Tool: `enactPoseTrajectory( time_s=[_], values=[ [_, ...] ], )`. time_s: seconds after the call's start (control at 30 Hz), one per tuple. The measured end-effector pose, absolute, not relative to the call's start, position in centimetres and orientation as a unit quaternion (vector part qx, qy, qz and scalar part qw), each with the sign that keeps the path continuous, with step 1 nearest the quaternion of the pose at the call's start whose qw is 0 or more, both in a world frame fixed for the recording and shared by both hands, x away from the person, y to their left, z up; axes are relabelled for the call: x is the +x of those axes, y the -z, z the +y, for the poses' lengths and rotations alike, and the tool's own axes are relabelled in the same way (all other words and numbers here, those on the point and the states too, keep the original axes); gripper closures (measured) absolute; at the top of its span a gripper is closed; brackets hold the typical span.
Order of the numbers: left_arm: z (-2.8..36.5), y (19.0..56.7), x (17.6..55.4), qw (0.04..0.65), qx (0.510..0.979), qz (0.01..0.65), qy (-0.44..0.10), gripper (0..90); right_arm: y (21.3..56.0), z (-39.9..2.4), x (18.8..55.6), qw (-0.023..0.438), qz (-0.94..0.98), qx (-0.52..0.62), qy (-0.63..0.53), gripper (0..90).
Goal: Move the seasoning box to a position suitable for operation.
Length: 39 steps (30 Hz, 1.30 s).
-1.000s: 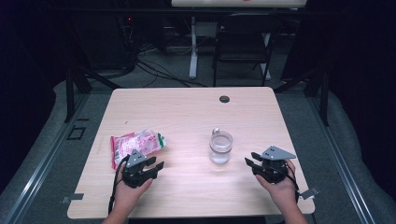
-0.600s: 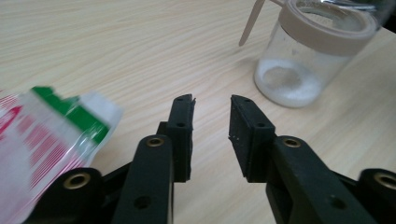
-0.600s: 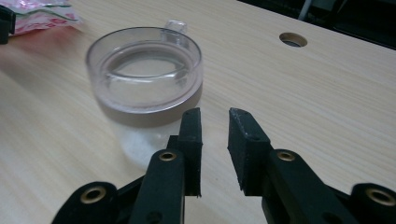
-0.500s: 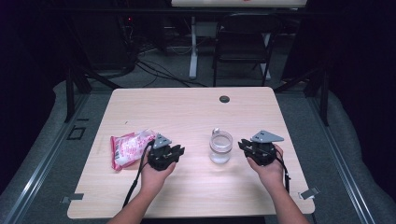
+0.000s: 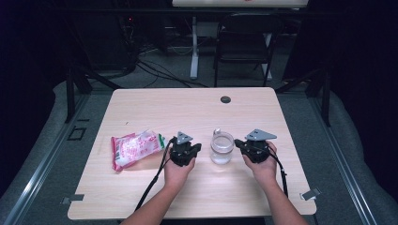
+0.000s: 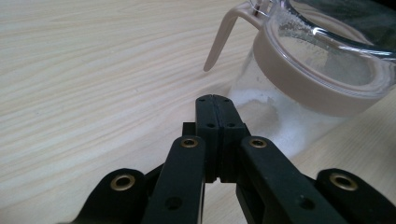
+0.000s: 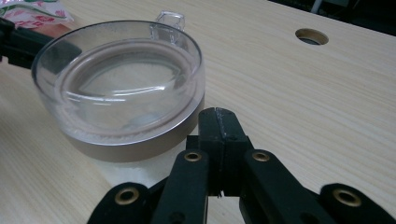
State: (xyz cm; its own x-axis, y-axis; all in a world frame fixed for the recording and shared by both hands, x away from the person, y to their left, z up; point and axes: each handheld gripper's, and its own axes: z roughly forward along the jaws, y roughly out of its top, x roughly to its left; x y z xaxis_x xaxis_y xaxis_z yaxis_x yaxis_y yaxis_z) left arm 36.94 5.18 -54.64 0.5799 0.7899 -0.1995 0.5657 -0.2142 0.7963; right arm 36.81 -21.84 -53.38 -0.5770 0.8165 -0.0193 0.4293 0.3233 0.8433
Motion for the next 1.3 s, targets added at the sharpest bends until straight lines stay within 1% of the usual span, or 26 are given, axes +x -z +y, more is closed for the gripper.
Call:
enactPoseTrajectory(
  time_s=[0.2,0.37,0.5,0.6,1.03,1.3],
  values=[
    [4.2,55.1,37.5,0.449,0.766,0.445,-0.118,90.0,53.6,-21.9,37.1,0.222,0.779,0.403,-0.426,90.0],
    [3.5,55.5,37.9,0.445,0.774,0.434,-0.117,90.0,54.0,-21.5,37.3,0.222,0.782,0.404,-0.419,90.0],
    [3.2,55.8,38.3,0.449,0.773,0.432,-0.115,90.0,54.1,-21.5,37.3,0.218,0.782,0.405,-0.419,90.0],
    [2.8,56.1,38.3,0.458,0.776,0.419,-0.114,90.0,54.2,-21.4,37.3,0.219,0.781,0.408,-0.420,90.0],
    [2.7,55.7,38.2,0.449,0.786,0.407,-0.119,90.0,54.2,-21.3,36.9,0.212,0.780,0.413,-0.420,90.0],
    [2.9,55.4,38.1,0.437,0.804,0.384,-0.121,90.0,54.0,-21.1,35.6,0.212,0.782,0.412,-0.417,90.0]
  ],
)
